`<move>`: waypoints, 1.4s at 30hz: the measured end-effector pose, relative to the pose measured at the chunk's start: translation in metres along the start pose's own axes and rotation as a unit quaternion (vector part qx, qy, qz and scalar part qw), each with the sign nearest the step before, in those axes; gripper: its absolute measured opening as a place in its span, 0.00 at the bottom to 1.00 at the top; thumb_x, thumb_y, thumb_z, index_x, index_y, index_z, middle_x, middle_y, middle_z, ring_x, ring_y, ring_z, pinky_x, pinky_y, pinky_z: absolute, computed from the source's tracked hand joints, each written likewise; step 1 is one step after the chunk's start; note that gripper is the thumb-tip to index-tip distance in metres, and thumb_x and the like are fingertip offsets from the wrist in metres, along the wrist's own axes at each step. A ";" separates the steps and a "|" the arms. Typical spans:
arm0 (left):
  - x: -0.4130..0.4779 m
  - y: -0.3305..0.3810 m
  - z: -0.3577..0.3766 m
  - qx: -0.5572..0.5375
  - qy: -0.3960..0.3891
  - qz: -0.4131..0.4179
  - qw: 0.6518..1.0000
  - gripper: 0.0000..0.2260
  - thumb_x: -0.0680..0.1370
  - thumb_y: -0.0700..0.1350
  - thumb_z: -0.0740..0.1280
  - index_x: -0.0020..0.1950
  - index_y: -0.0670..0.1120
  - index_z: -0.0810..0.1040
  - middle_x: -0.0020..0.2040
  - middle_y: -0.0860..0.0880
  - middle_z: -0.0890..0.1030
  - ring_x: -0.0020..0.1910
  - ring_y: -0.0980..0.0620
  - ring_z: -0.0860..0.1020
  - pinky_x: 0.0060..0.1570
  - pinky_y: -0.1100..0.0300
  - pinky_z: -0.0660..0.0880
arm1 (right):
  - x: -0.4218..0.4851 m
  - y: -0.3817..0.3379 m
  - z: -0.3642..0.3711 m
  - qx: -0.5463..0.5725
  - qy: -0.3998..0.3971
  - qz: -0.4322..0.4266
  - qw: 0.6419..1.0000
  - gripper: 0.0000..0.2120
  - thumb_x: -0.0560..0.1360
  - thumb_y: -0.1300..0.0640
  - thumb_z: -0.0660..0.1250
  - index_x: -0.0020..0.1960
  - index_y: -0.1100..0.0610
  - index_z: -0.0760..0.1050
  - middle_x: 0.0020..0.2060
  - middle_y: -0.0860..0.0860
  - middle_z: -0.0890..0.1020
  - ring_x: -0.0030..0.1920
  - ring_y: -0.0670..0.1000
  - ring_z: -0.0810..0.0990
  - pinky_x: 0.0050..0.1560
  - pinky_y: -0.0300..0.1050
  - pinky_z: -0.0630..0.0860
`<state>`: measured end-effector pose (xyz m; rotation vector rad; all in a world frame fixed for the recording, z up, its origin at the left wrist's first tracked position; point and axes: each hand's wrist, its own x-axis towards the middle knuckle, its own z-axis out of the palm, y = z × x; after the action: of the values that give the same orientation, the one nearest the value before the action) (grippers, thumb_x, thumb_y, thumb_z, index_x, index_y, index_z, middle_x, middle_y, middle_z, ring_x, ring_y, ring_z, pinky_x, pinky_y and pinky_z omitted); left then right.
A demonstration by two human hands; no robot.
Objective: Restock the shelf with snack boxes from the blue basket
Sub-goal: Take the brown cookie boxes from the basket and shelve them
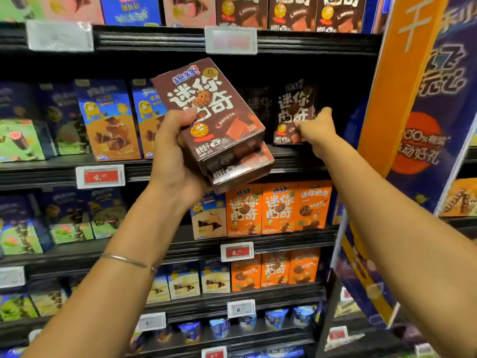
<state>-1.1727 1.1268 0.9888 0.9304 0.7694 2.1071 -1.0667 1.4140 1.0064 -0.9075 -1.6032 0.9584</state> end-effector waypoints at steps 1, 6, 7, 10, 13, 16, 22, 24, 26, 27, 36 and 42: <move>0.004 -0.002 0.000 0.002 0.002 0.005 1.000 0.13 0.78 0.52 0.67 0.52 0.48 0.88 0.55 0.47 0.87 0.52 0.45 0.87 0.53 0.46 0.82 | 0.010 0.002 0.000 -0.044 0.007 -0.003 0.999 0.25 0.78 0.60 0.69 0.70 0.62 0.63 0.65 0.59 0.76 0.62 0.57 0.78 0.61 0.51 0.79; 0.024 -0.011 0.009 0.004 -0.015 0.016 1.000 0.13 0.77 0.52 0.67 0.49 0.49 0.90 0.53 0.48 0.88 0.50 0.46 0.87 0.49 0.50 0.83 | 0.044 0.010 0.008 -0.167 0.031 0.051 0.984 0.20 0.81 0.62 0.62 0.70 0.69 0.70 0.68 0.65 0.74 0.66 0.63 0.76 0.64 0.50 0.74; 0.026 -0.013 0.011 0.004 -0.017 0.014 1.000 0.13 0.77 0.52 0.67 0.49 0.49 0.90 0.53 0.48 0.88 0.49 0.47 0.87 0.48 0.51 0.82 | 0.048 0.011 0.010 -0.190 0.024 0.057 0.980 0.18 0.82 0.62 0.60 0.69 0.70 0.71 0.67 0.65 0.75 0.66 0.64 0.76 0.64 0.50 0.73; 0.034 -0.018 0.013 -0.007 -0.021 0.025 0.999 0.14 0.79 0.51 0.66 0.48 0.47 0.90 0.51 0.47 0.88 0.48 0.47 0.87 0.48 0.51 0.82 | 0.062 0.010 0.016 -0.261 -0.040 0.061 0.963 0.19 0.84 0.60 0.55 0.71 0.68 0.70 0.71 0.62 0.73 0.71 0.62 0.72 0.68 0.50 0.69; 0.040 -0.021 0.014 -0.006 -0.016 0.030 0.999 0.14 0.79 0.51 0.65 0.47 0.48 0.90 0.51 0.48 0.88 0.49 0.47 0.87 0.50 0.50 0.83 | 0.086 0.021 0.020 -0.275 -0.102 0.081 0.952 0.20 0.81 0.61 0.61 0.73 0.64 0.70 0.73 0.60 0.72 0.73 0.60 0.69 0.70 0.50 0.67; 0.044 -0.023 0.013 -0.005 -0.020 0.031 0.999 0.14 0.80 0.51 0.65 0.48 0.48 0.90 0.52 0.48 0.88 0.49 0.47 0.87 0.52 0.50 0.82 | 0.104 0.030 0.030 -0.287 -0.140 0.075 0.945 0.23 0.83 0.59 0.61 0.76 0.64 0.66 0.76 0.62 0.68 0.75 0.61 0.66 0.75 0.52 0.64; 0.047 -0.021 0.010 -0.008 -0.025 0.029 0.999 0.13 0.78 0.51 0.66 0.48 0.48 0.90 0.52 0.48 0.88 0.49 0.48 0.87 0.53 0.50 0.82 | 0.125 0.041 0.040 -0.249 -0.113 0.035 0.961 0.31 0.81 0.53 0.67 0.79 0.62 0.62 0.78 0.60 0.64 0.77 0.61 0.65 0.77 0.55 0.62; 0.047 -0.019 0.007 -0.005 -0.028 0.034 0.999 0.14 0.79 0.51 0.66 0.46 0.49 0.90 0.50 0.48 0.88 0.48 0.49 0.87 0.52 0.51 0.82 | 0.123 0.040 0.040 -0.206 -0.103 0.050 0.972 0.28 0.82 0.53 0.66 0.78 0.62 0.63 0.76 0.60 0.67 0.75 0.60 0.67 0.75 0.55 0.64; 0.046 -0.017 0.004 -0.001 -0.030 0.034 0.999 0.13 0.79 0.51 0.66 0.47 0.49 0.90 0.51 0.48 0.88 0.49 0.48 0.87 0.51 0.50 0.82 | 0.115 0.030 0.038 -0.123 -0.087 0.082 0.985 0.26 0.83 0.52 0.63 0.77 0.63 0.65 0.74 0.60 0.70 0.72 0.60 0.71 0.74 0.54 0.67; 0.046 -0.016 0.003 0.005 -0.031 0.033 0.999 0.13 0.79 0.51 0.66 0.48 0.49 0.90 0.51 0.48 0.88 0.49 0.48 0.87 0.50 0.50 0.82 | 0.105 0.019 0.036 -0.077 -0.074 0.097 0.990 0.25 0.83 0.53 0.62 0.77 0.62 0.65 0.73 0.60 0.71 0.71 0.60 0.72 0.72 0.54 0.69; 0.032 -0.005 0.003 0.025 -0.007 0.015 1.000 0.13 0.75 0.51 0.69 0.53 0.48 0.89 0.59 0.44 0.86 0.57 0.43 0.86 0.59 0.43 0.81 | -0.102 -0.063 -0.002 0.139 -0.161 -0.036 0.976 0.19 0.73 0.36 0.67 0.55 0.48 0.80 0.52 0.46 0.84 0.55 0.47 0.81 0.55 0.50 0.75; 0.010 0.007 0.008 0.087 0.023 0.017 0.996 0.17 0.77 0.51 0.69 0.62 0.44 0.82 0.54 0.44 0.88 0.52 0.44 0.87 0.54 0.47 0.84 | -0.161 -0.083 0.013 0.149 -0.305 -0.047 0.939 0.32 0.70 0.37 0.75 0.66 0.53 0.74 0.56 0.52 0.85 0.55 0.53 0.86 0.59 0.60 0.81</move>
<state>-1.1736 1.1324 1.0018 0.9959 0.9790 2.1231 -1.0548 1.2328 1.0191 -0.3248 -1.9133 1.4613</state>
